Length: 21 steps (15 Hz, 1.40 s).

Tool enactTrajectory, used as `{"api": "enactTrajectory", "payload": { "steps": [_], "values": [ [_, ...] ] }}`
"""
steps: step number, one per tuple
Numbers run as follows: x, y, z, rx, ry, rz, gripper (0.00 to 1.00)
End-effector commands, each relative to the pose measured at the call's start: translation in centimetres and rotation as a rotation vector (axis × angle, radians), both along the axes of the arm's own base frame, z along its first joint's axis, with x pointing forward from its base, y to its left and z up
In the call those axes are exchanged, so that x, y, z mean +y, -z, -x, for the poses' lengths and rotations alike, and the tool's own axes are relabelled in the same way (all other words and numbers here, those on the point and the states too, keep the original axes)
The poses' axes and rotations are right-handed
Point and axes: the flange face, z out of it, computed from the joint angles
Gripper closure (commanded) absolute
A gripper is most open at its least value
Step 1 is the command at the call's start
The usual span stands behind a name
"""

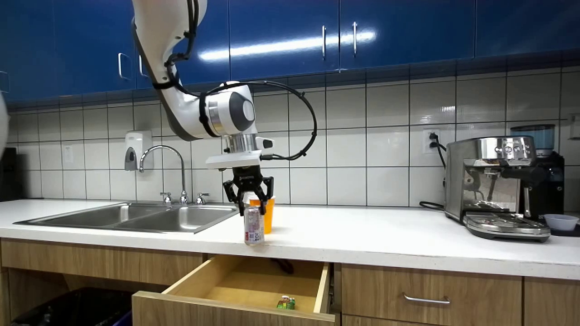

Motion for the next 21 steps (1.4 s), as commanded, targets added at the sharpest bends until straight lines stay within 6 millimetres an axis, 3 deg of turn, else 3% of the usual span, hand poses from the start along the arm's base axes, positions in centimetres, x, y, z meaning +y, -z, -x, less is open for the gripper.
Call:
{"api": "enactTrajectory", "payload": {
  "steps": [1, 8, 21],
  "values": [
    [1.4, -1.0, 1.9, -0.005, -0.032, 0.009, 0.62],
    [2.5, 0.7, 4.2, 0.035, -0.071, -0.005, 0.62],
    [2.2, 5.6, 8.8, 0.073, -0.114, 0.025, 0.62]
  ]
}}
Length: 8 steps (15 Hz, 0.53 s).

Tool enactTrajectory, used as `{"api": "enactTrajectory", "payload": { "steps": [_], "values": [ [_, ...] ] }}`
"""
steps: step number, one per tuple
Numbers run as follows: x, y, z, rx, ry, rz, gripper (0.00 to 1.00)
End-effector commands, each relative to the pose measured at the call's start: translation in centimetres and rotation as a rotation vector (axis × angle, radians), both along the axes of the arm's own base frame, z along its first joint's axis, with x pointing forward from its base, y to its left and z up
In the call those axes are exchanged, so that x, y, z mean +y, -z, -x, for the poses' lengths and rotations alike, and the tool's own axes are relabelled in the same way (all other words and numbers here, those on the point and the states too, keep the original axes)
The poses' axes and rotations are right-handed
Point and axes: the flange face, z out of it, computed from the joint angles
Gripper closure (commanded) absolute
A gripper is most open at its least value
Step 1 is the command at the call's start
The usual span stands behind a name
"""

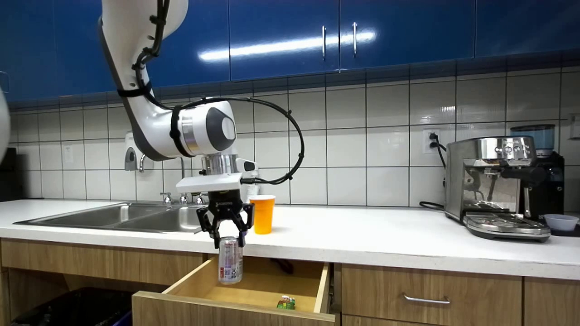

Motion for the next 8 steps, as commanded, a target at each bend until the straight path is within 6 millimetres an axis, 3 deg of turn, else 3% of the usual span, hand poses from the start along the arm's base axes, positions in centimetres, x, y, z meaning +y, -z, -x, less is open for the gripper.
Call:
{"api": "enactTrajectory", "payload": {
  "steps": [1, 8],
  "values": [
    [-0.2, 0.1, 1.2, -0.043, -0.036, 0.019, 0.62],
    [-1.1, 1.6, 0.9, -0.098, -0.023, -0.012, 0.62]
  ]
}}
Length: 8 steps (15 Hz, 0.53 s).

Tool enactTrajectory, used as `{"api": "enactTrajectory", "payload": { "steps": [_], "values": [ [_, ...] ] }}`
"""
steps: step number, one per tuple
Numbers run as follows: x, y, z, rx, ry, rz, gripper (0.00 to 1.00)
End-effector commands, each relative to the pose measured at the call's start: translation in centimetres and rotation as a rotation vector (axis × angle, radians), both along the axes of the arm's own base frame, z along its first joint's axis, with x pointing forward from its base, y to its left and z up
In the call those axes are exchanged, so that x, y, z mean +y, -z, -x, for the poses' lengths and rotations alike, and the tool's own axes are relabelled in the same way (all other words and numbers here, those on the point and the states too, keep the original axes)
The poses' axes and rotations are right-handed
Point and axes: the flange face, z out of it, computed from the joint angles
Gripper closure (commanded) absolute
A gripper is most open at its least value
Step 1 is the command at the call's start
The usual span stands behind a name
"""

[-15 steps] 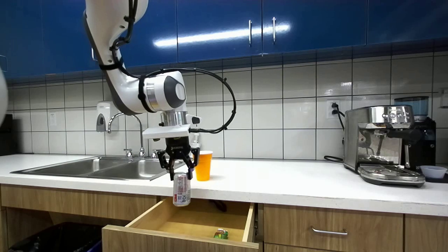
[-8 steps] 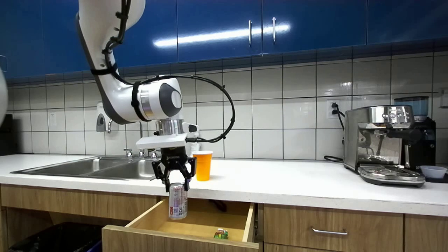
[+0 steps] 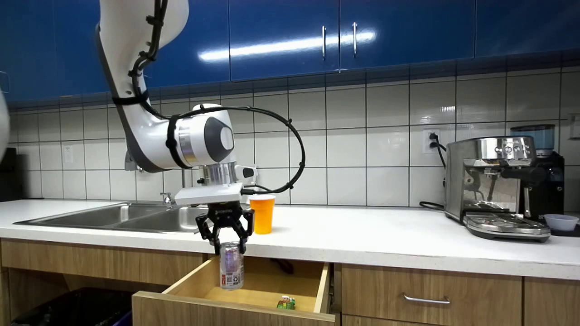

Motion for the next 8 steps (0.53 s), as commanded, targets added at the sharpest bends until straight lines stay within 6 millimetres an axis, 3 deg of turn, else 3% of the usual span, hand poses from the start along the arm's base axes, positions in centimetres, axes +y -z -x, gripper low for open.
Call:
{"api": "enactTrajectory", "payload": {
  "steps": [1, 8],
  "values": [
    [-1.1, 0.3, -0.3, -0.045, 0.01, -0.013, 0.62],
    [-2.1, 3.5, -1.4, -0.065, 0.038, -0.026, 0.62]
  ]
}}
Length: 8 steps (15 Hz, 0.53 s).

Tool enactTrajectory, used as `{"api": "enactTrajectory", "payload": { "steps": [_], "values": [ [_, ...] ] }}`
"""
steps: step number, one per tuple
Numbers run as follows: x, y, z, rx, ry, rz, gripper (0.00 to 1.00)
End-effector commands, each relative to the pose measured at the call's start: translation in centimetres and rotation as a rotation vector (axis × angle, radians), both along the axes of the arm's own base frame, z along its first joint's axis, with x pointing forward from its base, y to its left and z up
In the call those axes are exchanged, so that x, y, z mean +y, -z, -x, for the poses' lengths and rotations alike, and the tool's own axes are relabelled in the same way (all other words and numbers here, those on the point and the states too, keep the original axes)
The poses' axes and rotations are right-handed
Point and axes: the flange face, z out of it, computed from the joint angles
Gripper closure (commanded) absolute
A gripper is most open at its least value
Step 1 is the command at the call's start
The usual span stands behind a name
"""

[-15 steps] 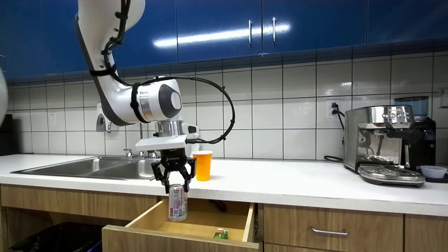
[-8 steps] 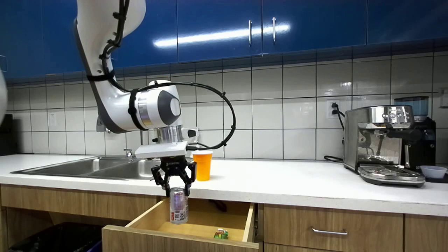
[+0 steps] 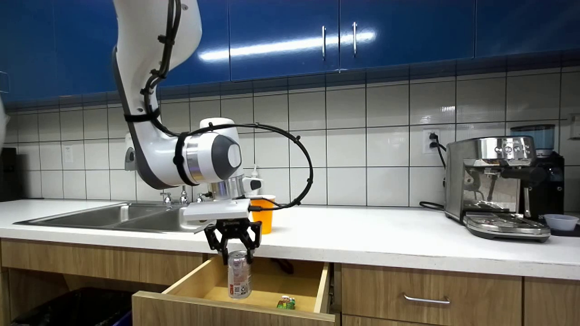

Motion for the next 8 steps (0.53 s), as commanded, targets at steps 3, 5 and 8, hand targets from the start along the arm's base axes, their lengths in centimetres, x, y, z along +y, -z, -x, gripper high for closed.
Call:
{"api": "enactTrajectory", "payload": {
  "steps": [3, 5, 8],
  "values": [
    [-0.5, 1.5, -1.5, -0.032, 0.01, -0.007, 0.62],
    [-0.5, 1.8, -1.8, -0.042, 0.01, -0.007, 0.62],
    [-0.3, 2.5, -2.3, -0.054, 0.008, -0.012, 0.62]
  ]
}}
